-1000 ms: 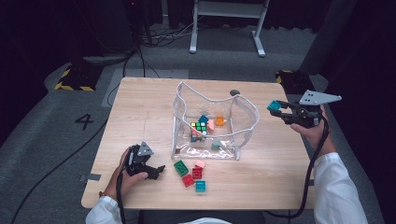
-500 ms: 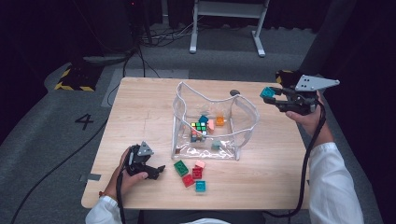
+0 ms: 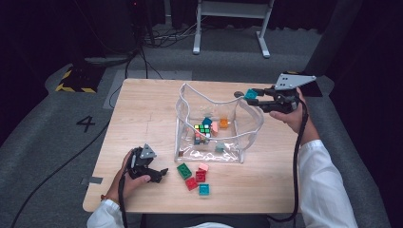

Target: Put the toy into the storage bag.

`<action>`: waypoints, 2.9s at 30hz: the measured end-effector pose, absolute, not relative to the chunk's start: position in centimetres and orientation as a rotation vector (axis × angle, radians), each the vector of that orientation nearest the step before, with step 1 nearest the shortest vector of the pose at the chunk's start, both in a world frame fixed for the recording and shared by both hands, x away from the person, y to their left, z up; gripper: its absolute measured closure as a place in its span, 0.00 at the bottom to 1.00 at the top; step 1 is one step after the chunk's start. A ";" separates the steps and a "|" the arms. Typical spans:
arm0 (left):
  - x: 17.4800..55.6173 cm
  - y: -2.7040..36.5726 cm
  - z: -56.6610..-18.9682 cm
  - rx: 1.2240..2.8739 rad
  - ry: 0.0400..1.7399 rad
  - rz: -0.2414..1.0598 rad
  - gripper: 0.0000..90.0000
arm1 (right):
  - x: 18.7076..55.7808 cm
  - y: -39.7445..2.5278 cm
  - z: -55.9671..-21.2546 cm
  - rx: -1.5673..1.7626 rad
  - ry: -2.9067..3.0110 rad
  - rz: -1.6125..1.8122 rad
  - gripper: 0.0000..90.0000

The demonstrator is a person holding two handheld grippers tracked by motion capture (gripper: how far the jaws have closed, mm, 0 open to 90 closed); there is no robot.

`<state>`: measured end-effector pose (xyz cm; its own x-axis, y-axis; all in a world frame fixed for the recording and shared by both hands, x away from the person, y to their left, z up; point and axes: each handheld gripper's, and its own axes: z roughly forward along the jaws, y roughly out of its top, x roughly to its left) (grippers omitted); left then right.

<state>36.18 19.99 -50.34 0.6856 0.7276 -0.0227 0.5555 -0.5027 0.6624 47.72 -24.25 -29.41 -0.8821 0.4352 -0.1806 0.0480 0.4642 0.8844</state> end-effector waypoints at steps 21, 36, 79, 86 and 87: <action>36.2 20.0 -50.3 2.241 0.980 0.342 0.05 | 48.8 -17.0 -32.5 0.211 2.674 1.033 0.66; 36.2 20.0 -50.3 2.242 0.979 0.342 0.05 | 50.0 -17.2 -34.5 0.217 2.857 0.467 0.66; 36.2 20.0 -50.4 2.242 0.979 0.345 0.05 | 44.9 -26.3 -31.2 0.551 2.364 1.297 0.28; 36.1 20.0 -50.4 2.240 0.984 0.346 0.04 | 42.8 -28.5 -31.8 0.578 2.261 1.344 0.29; 36.2 20.0 -50.3 2.242 0.984 0.344 0.04 | 42.5 -28.9 -32.1 0.580 2.257 1.344 0.29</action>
